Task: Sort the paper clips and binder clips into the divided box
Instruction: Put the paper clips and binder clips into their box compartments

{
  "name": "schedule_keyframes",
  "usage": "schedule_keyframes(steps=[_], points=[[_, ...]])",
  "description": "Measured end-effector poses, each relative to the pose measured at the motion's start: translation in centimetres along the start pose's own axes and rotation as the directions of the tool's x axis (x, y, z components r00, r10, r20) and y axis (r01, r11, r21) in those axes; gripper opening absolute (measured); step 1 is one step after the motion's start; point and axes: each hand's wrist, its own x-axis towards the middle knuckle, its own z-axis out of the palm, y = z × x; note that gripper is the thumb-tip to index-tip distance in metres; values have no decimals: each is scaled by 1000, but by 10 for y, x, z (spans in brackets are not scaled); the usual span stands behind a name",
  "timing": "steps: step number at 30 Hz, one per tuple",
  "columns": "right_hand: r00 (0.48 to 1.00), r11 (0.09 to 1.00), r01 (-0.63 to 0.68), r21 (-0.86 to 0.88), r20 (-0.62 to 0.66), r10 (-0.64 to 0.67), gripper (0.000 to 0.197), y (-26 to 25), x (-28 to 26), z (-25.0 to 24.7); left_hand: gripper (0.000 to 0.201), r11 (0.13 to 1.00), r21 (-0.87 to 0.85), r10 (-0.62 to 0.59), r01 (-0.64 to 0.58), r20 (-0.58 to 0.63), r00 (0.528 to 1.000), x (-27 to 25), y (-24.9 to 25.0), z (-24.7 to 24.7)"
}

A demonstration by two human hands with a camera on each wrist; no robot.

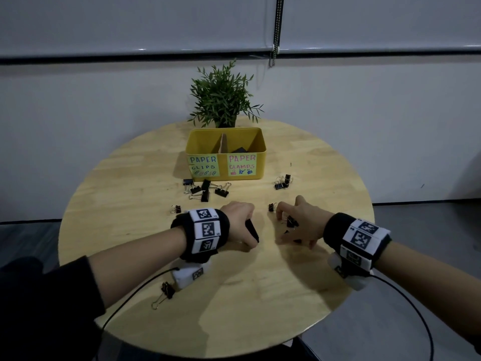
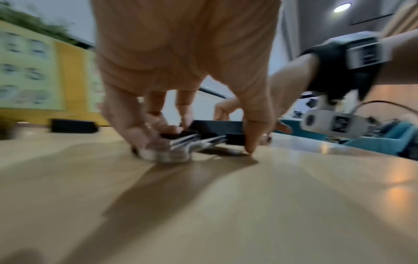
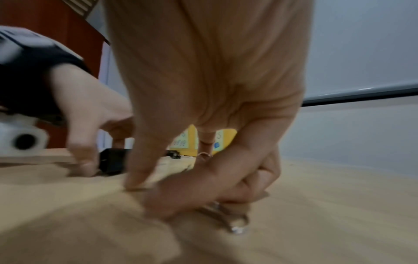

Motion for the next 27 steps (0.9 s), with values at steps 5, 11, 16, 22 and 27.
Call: schedule_keyframes(steps=[5,11,16,22,27], points=[[997,998,46,-49,-56,-49,34,-1,7,2,49,993,-78,75,-89,-162,984,10,-10,-20],[993,996,82,30,-88,-79,29,3,8,2,48,956,-195,80,-218,-542,836,35,-11,-78],[988,985,125,118,-103,-114,21,2,14,-1,47,944,-223,-53,-244,-830,555,65,-22,-103],[998,922,70,381,-32,-63,26,5,21,-8,50,931,-284,-59,-229,-737,673,84,-43,-95],[993,800,96,593,1,-120,5,-3,29,-49,28,938,-306,-151,-166,-786,599,58,-70,-98]])
